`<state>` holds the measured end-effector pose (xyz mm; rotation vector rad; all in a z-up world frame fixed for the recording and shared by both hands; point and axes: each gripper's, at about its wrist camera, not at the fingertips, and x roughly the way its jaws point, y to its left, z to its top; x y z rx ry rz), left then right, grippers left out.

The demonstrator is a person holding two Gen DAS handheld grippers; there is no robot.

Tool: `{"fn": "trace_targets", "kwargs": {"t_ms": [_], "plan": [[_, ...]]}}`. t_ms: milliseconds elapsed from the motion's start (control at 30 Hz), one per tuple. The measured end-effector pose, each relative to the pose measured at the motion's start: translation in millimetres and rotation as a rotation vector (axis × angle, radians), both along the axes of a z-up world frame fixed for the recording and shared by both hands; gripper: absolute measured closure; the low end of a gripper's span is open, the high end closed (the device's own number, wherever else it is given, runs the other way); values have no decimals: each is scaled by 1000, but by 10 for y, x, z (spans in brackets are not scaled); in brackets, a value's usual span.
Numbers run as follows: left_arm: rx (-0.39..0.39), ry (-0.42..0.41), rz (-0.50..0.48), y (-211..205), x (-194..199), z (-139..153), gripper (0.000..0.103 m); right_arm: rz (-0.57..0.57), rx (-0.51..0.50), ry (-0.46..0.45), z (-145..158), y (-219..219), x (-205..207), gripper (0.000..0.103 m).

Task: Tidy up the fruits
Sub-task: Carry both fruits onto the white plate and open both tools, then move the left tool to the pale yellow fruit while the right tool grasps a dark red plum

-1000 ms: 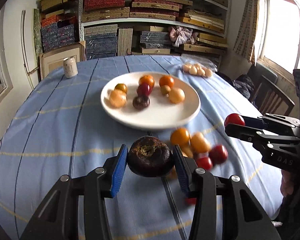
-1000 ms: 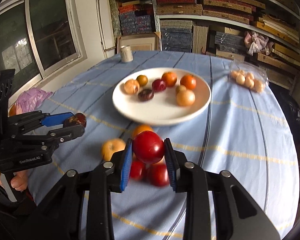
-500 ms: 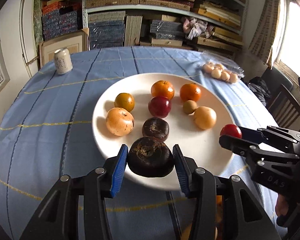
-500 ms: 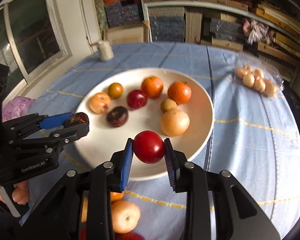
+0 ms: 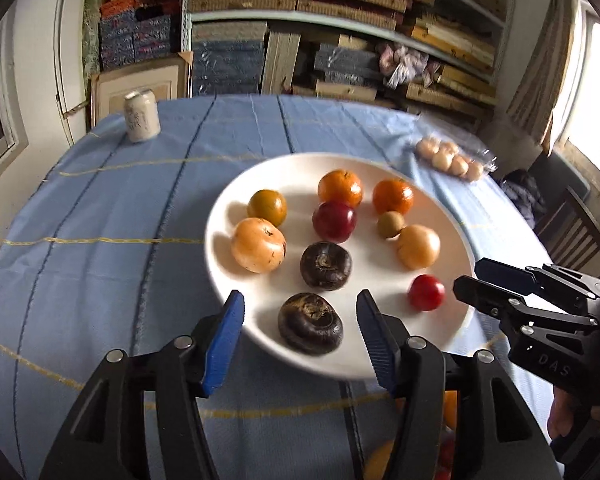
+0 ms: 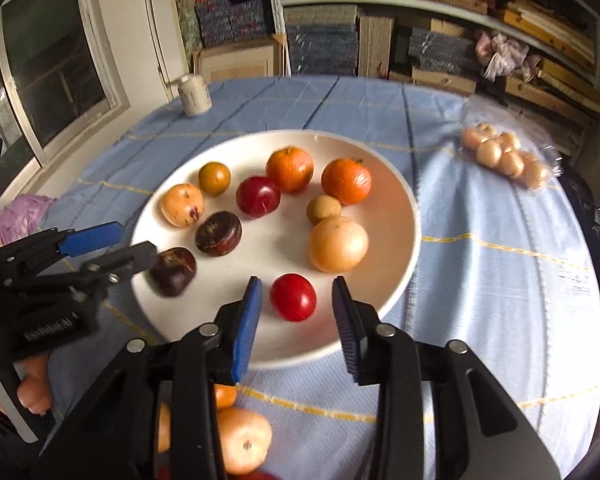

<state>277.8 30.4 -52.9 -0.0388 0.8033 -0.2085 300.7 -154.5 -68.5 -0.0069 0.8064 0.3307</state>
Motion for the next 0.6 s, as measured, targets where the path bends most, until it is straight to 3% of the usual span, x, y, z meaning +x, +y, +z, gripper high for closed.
{"fn": "trace_targets", "kwargs": {"t_ms": [67, 133, 433, 600], "plan": [[10, -23, -11, 1, -199, 84, 27, 2, 12, -19, 72, -81, -186, 62], [37, -63, -30, -24, -446, 135, 23, 0, 26, -33, 103, -184, -414, 59], [132, -74, -130, -189, -1171, -202, 22, 7, 45, -17, -177, -333, -1159, 57], [97, -88, -117, -150, -1309, -355, 22, 9, 26, -26, -321, -256, -1327, 56]]}}
